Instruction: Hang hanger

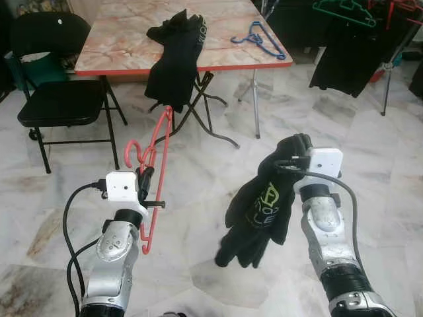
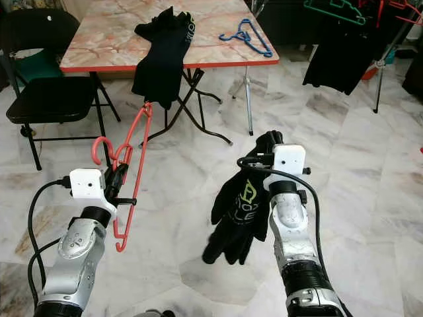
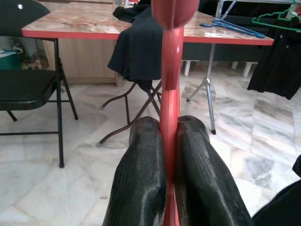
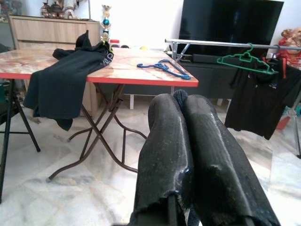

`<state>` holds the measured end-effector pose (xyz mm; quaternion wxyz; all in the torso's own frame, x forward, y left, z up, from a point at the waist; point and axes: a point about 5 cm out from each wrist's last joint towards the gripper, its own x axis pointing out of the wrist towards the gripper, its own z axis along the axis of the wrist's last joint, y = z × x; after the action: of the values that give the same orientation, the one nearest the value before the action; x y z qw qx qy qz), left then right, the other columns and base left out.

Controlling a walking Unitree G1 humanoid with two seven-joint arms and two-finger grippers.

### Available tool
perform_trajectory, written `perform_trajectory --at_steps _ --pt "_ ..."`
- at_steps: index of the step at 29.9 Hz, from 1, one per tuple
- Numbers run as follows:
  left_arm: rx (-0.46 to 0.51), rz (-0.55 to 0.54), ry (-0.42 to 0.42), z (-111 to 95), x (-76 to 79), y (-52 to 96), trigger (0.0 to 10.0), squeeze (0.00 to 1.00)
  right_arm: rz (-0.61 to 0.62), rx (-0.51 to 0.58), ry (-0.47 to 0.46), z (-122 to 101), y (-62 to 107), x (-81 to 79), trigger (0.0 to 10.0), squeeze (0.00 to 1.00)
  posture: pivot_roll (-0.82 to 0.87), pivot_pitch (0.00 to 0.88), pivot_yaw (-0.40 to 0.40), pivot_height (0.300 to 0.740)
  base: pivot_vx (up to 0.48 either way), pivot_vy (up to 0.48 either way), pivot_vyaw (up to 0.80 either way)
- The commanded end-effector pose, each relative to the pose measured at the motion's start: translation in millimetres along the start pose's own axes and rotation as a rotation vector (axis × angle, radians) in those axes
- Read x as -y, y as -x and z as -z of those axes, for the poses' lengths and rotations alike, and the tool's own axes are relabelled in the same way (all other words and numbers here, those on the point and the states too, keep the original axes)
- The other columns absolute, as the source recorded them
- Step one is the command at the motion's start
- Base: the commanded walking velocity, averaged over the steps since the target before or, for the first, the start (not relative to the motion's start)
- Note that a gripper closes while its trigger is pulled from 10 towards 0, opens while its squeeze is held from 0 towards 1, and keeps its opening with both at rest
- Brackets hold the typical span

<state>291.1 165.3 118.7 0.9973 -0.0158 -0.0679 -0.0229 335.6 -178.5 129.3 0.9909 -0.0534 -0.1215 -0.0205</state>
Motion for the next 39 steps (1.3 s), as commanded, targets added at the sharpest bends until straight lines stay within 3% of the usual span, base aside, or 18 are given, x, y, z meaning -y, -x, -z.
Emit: perform_trajectory --at_steps 1,8,10,15,19,22,25,28,29,31,34,35,39 --pt "-0.007 -0.007 -0.015 1.9 -1.2 1.1 10.0 0.00 -0.001 0.061 0.012 -14.0 -9.1 3.2 10.0 0.00 0.06 0.096 -0.034 0.740 0.000 0.000 0.00" --pt "-0.010 -0.005 -0.025 2.7 -0.7 0.7 10.0 0.00 -0.035 0.152 0.048 -34.7 -19.1 0.7 10.0 0.00 0.06 0.092 -0.035 0.740 0.000 0.000 0.00" --pt "-0.011 0.001 -0.025 3.4 1.9 0.9 10.0 0.00 -0.091 0.246 0.064 -53.0 -20.1 -11.6 10.0 0.00 0.06 0.088 -0.035 0.740 0.120 0.000 0.00" --pt "-0.007 0.002 -0.028 2.8 1.9 0.7 10.0 0.00 -0.102 0.325 0.082 -69.6 -20.4 -17.3 10.0 0.00 0.06 0.084 -0.034 0.740 0.048 0.000 0.00" --pt "-0.006 0.003 -0.033 3.1 0.8 1.0 10.0 0.00 -0.144 0.413 0.100 -86.5 -15.5 -28.7 10.0 0.00 0.06 0.067 -0.029 0.740 0.060 0.000 0.00" --pt "-0.004 -0.009 -0.041 2.9 -0.7 1.8 10.0 0.00 -0.170 0.419 0.118 -86.9 -7.7 -33.4 10.0 0.00 0.06 0.061 -0.027 0.740 0.000 0.000 0.00" --pt "-0.010 -0.034 -0.053 5.0 -6.3 10.7 10.0 0.00 -0.172 0.412 0.122 -84.8 0.3 -32.6 10.0 0.00 0.06 0.057 -0.023 0.740 0.000 0.000 0.00" --pt "-0.036 -0.075 -0.088 12.0 -18.6 29.1 10.0 0.00 -0.171 0.397 0.120 -82.8 8.4 -30.6 10.0 0.00 0.06 0.056 -0.021 0.740 0.000 0.000 0.00" --pt "-0.062 -0.086 -0.112 17.6 -25.2 42.0 10.0 0.00 -0.173 0.392 0.120 -82.4 11.7 -30.7 10.0 0.00 0.06 0.056 -0.017 0.740 0.000 0.000 0.00" --pt "-0.080 -0.092 -0.124 21.0 -28.6 48.5 10.0 0.00 -0.174 0.388 0.122 -82.3 12.7 -30.6 10.0 0.00 0.06 0.056 -0.017 0.740 0.000 0.000 0.00" --pt "-0.182 -0.147 -0.191 41.4 -48.9 70.4 10.0 0.00 -0.159 0.379 0.113 -83.2 14.0 -30.0 10.0 0.00 0.08 0.059 -0.014 0.740 0.000 0.000 0.00" --pt "-0.182 -0.147 -0.191 41.4 -48.9 70.4 10.0 0.00 -0.159 0.379 0.113 -83.2 14.0 -30.0 10.0 0.00 0.08 0.059 -0.014 0.740 0.000 0.000 0.00" --pt "-0.337 -0.219 -0.269 71.7 -78.2 85.2 10.0 0.00 -0.161 0.381 0.105 -86.5 12.1 -35.0 10.0 0.00 0.10 0.067 -0.008 0.740 0.000 0.000 0.00"
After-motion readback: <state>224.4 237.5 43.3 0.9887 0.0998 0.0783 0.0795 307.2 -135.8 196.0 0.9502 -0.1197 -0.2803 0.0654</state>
